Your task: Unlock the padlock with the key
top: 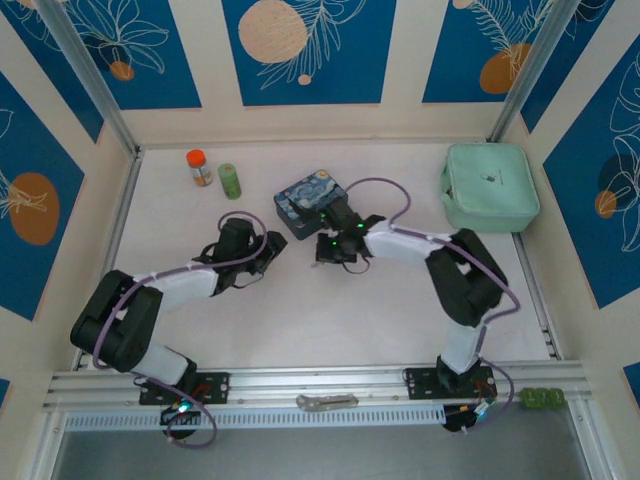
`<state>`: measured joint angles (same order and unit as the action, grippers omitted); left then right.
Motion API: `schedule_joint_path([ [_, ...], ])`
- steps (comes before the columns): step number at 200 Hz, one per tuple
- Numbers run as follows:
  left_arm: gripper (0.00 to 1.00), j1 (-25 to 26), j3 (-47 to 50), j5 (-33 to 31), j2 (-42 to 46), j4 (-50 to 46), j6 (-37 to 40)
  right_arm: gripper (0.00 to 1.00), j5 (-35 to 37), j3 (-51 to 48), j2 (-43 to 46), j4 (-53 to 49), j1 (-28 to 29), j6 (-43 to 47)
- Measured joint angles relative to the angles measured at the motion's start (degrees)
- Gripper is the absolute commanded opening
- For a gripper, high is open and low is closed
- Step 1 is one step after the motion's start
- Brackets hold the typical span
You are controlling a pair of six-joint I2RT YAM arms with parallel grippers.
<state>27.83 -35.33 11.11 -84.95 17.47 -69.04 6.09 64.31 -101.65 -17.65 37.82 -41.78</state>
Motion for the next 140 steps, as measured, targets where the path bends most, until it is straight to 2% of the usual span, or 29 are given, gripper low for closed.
schedule_joint_path([
  [22, 0.57, 3.7, 0.0, -0.7, -0.3, 4.9, -4.4, 0.00, -3.6, -5.6, 5.7, 6.3, -3.3, -3.8],
  [57, 0.58, 8.3, -1.9, -1.1, -5.2, 12.3, -11.6, 0.00, -7.0, -11.1, 9.0, 13.0, -4.2, -7.7],
  [99, 0.59, 11.3, -2.0, -2.2, -12.4, 20.6, -19.3, 0.00, -9.5, -14.0, 10.6, 17.7, -5.0, -11.4],
  [140, 0.57, 12.3, -2.2, -3.0, -14.6, 24.7, -23.8, 0.00, -11.1, -15.4, 11.1, 21.3, -5.3, -13.9],
])
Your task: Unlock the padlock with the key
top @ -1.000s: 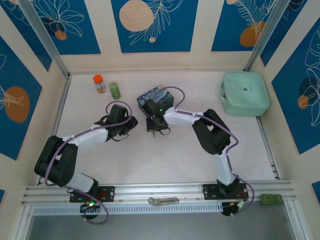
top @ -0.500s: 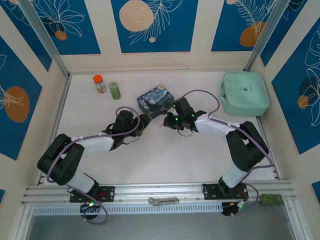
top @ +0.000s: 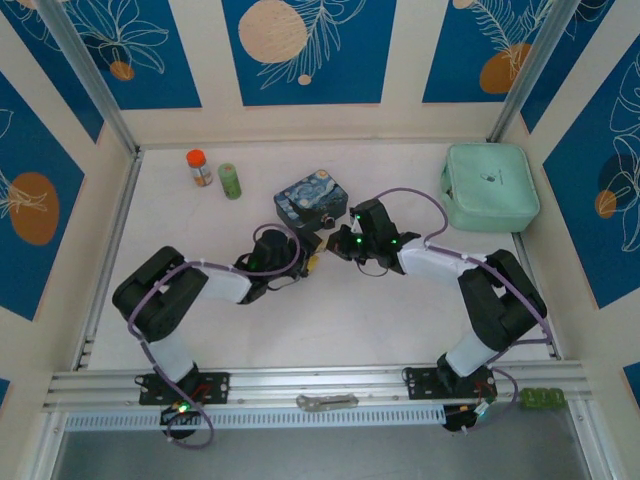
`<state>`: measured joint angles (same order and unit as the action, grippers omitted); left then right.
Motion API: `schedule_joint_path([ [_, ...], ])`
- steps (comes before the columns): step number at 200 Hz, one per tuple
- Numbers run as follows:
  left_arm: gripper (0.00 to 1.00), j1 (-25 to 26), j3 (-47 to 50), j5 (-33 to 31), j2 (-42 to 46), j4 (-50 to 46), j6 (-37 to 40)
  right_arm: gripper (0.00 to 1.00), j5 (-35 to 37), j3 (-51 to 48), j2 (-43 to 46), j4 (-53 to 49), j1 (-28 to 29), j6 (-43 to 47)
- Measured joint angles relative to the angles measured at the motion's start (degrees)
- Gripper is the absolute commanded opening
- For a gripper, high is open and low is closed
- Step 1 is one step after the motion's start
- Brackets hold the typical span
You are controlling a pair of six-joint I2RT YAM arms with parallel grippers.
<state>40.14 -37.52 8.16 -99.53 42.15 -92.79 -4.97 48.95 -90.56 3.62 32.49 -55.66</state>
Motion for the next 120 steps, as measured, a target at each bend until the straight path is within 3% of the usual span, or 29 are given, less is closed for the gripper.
schedule_joint_path([
  [16, 0.50, 0.0, -0.1, -0.4, 0.0, 1.0, -0.9, 0.00, -0.2, -0.2, 0.0, 0.7, 0.0, -0.6],
  [47, 0.15, 0.0, -0.4, -1.3, 0.0, 1.8, -1.1, 0.00, -0.5, -0.8, -0.2, 1.5, -0.2, -1.6],
  [77, 0.07, 0.0, -0.6, -1.8, 0.0, 0.8, -0.4, 0.00, -0.5, -1.0, -0.5, 1.7, -0.2, -1.9],
  [86, 0.00, 0.0, -0.7, -1.8, 0.1, 0.3, 0.2, 0.00, -0.4, -1.1, -0.5, 1.7, -0.2, -1.9],
  [97, 0.00, 0.1, -0.9, -1.8, 0.3, -0.3, 0.7, 0.00, -0.4, -1.3, -0.5, 1.8, -0.2, -2.0],
  [102, 0.00, 0.1, -0.9, -1.8, 0.4, -0.7, 0.9, 0.04, -0.5, -1.4, -0.5, 1.9, -0.2, -2.0],
  [120, 0.00, 0.0, -1.3, -1.3, 1.0, -2.2, 3.7, 0.32, -0.9, -1.6, -0.2, 2.0, -0.3, -1.0],
])
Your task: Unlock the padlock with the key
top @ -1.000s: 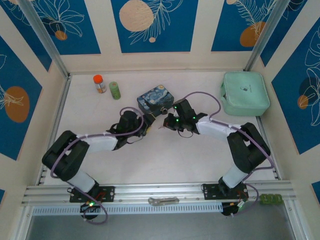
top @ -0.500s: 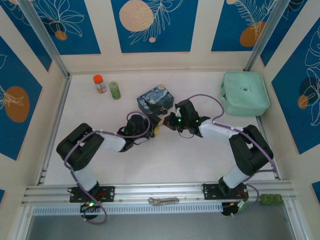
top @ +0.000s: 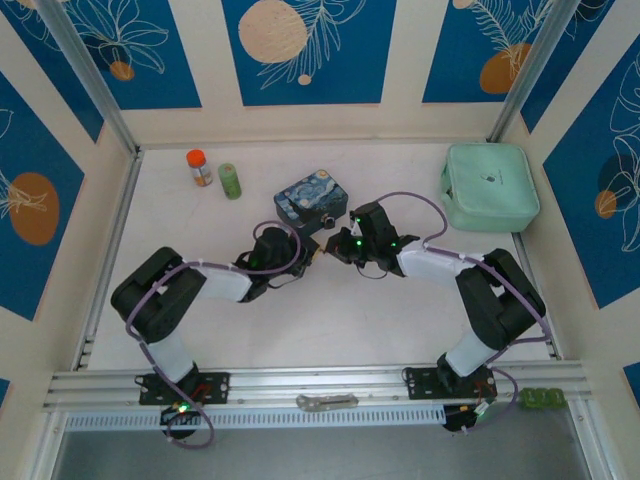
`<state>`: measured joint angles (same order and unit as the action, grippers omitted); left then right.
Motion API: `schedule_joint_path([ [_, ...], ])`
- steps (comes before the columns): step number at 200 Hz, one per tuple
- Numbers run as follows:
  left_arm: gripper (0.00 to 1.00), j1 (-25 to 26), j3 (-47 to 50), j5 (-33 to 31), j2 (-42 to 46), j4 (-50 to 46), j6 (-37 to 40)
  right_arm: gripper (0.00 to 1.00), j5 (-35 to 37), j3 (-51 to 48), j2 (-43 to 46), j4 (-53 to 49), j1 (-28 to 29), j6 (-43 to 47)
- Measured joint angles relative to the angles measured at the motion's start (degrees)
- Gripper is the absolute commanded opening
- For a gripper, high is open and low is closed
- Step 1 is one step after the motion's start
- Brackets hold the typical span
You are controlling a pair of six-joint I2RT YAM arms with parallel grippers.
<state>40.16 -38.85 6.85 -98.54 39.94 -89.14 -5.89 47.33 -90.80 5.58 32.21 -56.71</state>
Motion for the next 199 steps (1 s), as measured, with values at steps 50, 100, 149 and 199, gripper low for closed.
schedule_joint_path([
  [50, 0.00, -3.2, -4.1, 10.6, 3.8, -6.1, 20.3, 0.57, -2.2, -3.5, 12.7, -0.9, -5.9, 11.0],
  [100, 0.00, -4.0, -8.9, 21.7, 9.8, -15.6, 42.2, 0.40, -16.2, -3.6, 15.3, 2.1, -9.6, 21.7],
  [149, 0.00, -4.0, -8.2, 26.0, 11.1, -14.1, 46.6, 0.35, -26.1, -4.2, 12.8, 10.6, -8.7, 21.8],
  [199, 0.00, -4.2, -4.7, 25.4, 11.2, -8.1, 43.4, 0.47, -26.3, -7.5, 12.3, 14.4, -8.0, 19.8],
])
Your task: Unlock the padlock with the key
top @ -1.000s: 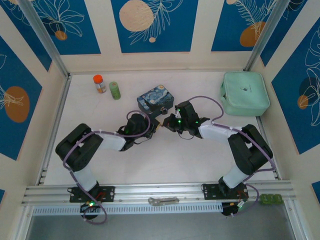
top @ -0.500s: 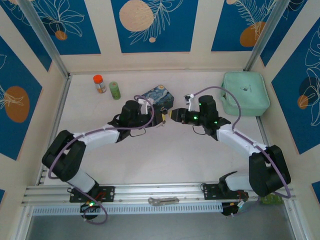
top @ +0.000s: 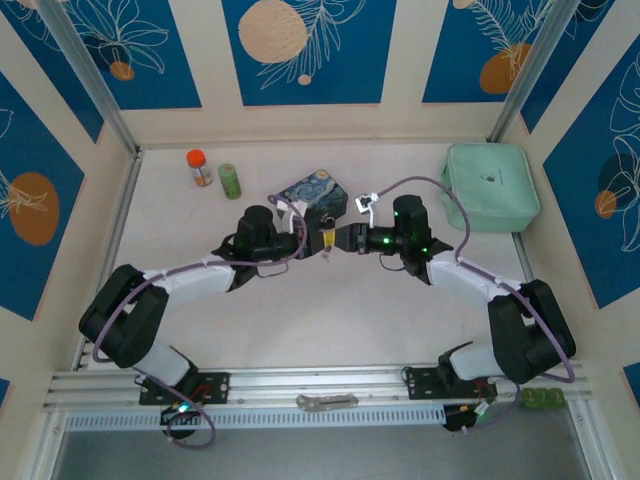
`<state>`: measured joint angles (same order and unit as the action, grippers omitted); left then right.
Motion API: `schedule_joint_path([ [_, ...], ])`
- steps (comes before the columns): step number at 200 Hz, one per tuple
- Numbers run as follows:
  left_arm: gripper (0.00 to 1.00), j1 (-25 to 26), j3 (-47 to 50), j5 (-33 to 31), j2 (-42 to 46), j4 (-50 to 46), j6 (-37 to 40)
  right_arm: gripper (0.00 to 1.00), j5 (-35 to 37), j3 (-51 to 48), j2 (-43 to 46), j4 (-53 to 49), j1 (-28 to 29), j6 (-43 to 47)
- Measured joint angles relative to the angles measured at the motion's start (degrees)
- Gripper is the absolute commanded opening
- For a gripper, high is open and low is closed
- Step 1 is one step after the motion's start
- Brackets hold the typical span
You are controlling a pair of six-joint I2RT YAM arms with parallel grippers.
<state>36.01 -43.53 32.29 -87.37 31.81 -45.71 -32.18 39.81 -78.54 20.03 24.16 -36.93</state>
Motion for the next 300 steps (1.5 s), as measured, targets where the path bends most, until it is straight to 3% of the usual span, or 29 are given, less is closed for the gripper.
schedule_joint_path([
  [93, 0.00, -0.2, 0.3, -1.0, -0.2, 3.1, -5.3, 0.44, 0.4, -0.5, 0.5, 1.8, 0.2, -0.8],
  [163, 0.00, -0.7, 0.0, -2.2, -0.3, 5.5, -8.2, 0.55, 0.1, -1.1, 2.4, -4.6, 1.4, 2.5],
  [244, 0.00, -0.7, -1.3, -2.3, -1.3, 6.8, -12.2, 0.53, 8.4, 1.1, 2.6, -11.2, 4.7, 9.6],
  [300, 0.00, -0.6, -1.3, -2.3, -1.4, 6.8, -13.4, 0.35, 10.8, 2.9, 1.4, -10.2, 5.4, 11.2],
])
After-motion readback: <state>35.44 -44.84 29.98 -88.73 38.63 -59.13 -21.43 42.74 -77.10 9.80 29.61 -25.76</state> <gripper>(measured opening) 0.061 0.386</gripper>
